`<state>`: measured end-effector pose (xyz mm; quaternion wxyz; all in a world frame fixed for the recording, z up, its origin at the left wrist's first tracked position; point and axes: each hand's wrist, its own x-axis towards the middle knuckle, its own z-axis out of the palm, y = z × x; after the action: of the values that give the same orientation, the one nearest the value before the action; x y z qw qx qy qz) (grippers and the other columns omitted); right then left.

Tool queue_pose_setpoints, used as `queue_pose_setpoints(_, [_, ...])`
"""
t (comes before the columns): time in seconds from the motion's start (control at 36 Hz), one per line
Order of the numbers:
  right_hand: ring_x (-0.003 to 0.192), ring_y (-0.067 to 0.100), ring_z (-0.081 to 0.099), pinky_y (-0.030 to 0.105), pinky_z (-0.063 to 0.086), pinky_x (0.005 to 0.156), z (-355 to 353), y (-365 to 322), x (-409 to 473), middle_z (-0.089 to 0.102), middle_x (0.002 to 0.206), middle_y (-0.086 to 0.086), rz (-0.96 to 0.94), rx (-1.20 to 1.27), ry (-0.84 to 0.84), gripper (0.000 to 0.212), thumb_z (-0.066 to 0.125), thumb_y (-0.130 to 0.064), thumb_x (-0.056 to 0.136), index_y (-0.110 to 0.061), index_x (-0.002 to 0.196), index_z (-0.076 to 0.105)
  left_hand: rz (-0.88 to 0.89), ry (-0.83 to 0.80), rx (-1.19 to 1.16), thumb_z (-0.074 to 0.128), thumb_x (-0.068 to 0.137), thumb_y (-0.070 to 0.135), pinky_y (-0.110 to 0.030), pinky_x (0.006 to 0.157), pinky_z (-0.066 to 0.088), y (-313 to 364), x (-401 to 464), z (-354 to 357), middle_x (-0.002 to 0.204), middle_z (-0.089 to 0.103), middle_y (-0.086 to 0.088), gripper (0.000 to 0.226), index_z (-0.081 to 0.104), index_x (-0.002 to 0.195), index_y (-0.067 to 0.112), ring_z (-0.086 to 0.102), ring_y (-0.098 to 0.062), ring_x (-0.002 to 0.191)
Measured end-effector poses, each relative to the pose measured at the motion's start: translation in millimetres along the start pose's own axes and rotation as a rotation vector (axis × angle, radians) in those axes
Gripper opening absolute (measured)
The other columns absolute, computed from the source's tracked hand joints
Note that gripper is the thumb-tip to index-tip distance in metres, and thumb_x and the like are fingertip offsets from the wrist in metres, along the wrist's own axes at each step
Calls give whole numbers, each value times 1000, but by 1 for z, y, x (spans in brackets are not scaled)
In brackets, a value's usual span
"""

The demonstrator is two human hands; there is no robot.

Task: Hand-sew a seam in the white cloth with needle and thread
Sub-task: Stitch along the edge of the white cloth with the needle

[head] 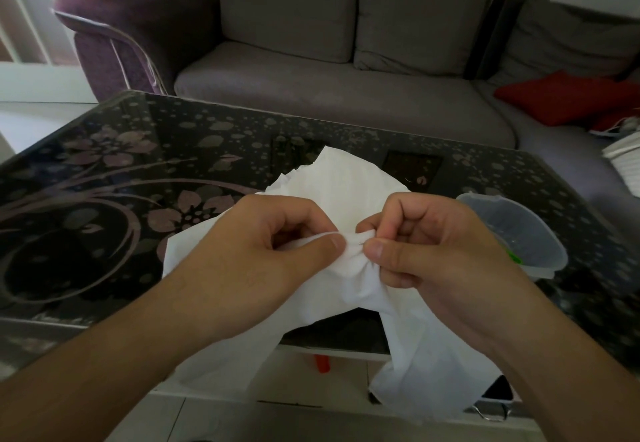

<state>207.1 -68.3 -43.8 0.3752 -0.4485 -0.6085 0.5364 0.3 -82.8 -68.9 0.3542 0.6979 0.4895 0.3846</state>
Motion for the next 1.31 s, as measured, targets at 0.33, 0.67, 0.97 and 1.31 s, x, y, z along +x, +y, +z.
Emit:
queue_pose_setpoints(0.33, [62, 13, 60, 21, 48, 54, 1, -2, 0, 74, 84, 4, 24, -52, -14, 25, 69, 12, 85, -8, 69, 66, 21, -9, -32, 67, 94, 25, -11, 70, 47, 3, -1, 0, 80, 74, 11, 16, 78, 83, 28, 68, -4, 78])
queue_pose_setpoints(0.67, [68, 26, 54, 22, 45, 52, -1, 0, 0, 72, 85, 7, 16, -10, -26, 20, 67, 13, 85, -2, 73, 66, -9, -19, -36, 66, 93, 31, -16, 73, 47, 2, -1, 1, 84, 74, 12, 15, 78, 83, 29, 70, -8, 83])
queue_pose_setpoints(0.97, [74, 34, 49, 23, 44, 52, -4, 1, 1, 72, 90, 11, 24, 19, -76, 27, 66, 15, 85, -6, 69, 68, -9, -36, -46, 66, 93, 28, -16, 72, 47, 3, -1, 1, 81, 74, 11, 16, 78, 81, 27, 68, -6, 80])
queue_pose_setpoints(1.31, [75, 31, 51, 23, 45, 52, -5, 3, 1, 70, 94, 15, 52, 80, -134, 28, 64, 16, 86, -6, 70, 69, -22, -50, -7, 65, 94, 33, -23, 77, 48, 1, -1, 1, 86, 74, 12, 16, 77, 84, 31, 69, -7, 85])
